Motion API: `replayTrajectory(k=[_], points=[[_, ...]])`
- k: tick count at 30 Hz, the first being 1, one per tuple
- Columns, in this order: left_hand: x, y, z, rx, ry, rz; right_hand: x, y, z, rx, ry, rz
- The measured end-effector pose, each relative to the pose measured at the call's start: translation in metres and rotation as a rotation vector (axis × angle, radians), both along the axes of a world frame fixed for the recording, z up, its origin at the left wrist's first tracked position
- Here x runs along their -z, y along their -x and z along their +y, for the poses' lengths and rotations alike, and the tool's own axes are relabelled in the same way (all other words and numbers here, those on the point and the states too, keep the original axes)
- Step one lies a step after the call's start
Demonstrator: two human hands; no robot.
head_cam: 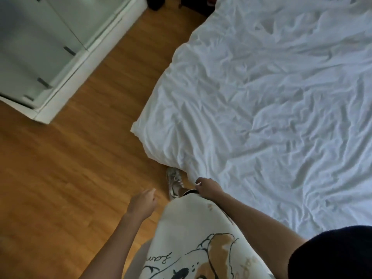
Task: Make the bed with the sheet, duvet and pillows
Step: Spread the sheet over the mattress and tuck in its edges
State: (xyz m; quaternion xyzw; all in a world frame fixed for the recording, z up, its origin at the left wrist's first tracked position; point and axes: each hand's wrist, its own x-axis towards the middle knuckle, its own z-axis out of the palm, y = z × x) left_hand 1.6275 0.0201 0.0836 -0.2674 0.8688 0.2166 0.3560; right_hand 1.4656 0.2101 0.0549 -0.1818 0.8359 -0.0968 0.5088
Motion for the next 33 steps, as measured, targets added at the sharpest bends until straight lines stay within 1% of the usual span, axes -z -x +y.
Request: replayTrajectory(k=[2,5,9,12,15,17,19,23,25,28,31,33], points=[[-0.004,0.006,-0.049,-0.031,0.028,0.013,0.005,0.009,-0.046,-0.021,0.006,0.001],[-0.013,0.018,-0.111,-0.009,0.055,0.032,0.001,0.02,-0.11,-0.012,0.016,-0.007],[-0.013,0.046,-0.187,0.129,0.109,0.016,-0.002,0.033,-0.183,0.062,0.029,-0.018],[-0.002,0.07,-0.24,0.242,0.078,0.021,0.003,0.041,-0.227,0.146,0.012,0.015],[0.014,0.104,-0.294,0.457,0.078,0.06,0.016,0.048,-0.268,0.299,-0.012,0.072],[0.024,0.124,-0.329,0.669,0.101,0.069,0.024,0.051,-0.295,0.421,-0.033,0.1],[0.028,0.144,-0.366,0.919,0.115,0.072,0.027,0.051,-0.319,0.578,-0.046,0.126],[0.04,0.177,-0.426,1.235,0.168,0.029,0.035,0.033,-0.359,0.96,-0.079,0.16],[0.057,0.196,-0.444,1.337,0.188,0.011,0.045,0.025,-0.373,1.065,-0.105,0.19],[0.093,0.236,-0.438,1.457,0.148,0.041,0.076,0.017,-0.381,1.117,-0.151,0.236],[0.123,0.269,-0.398,1.482,0.066,0.162,0.113,0.019,-0.381,1.053,-0.189,0.277],[0.172,0.291,-0.366,1.459,0.041,0.28,0.161,0.03,-0.379,0.967,-0.195,0.299]])
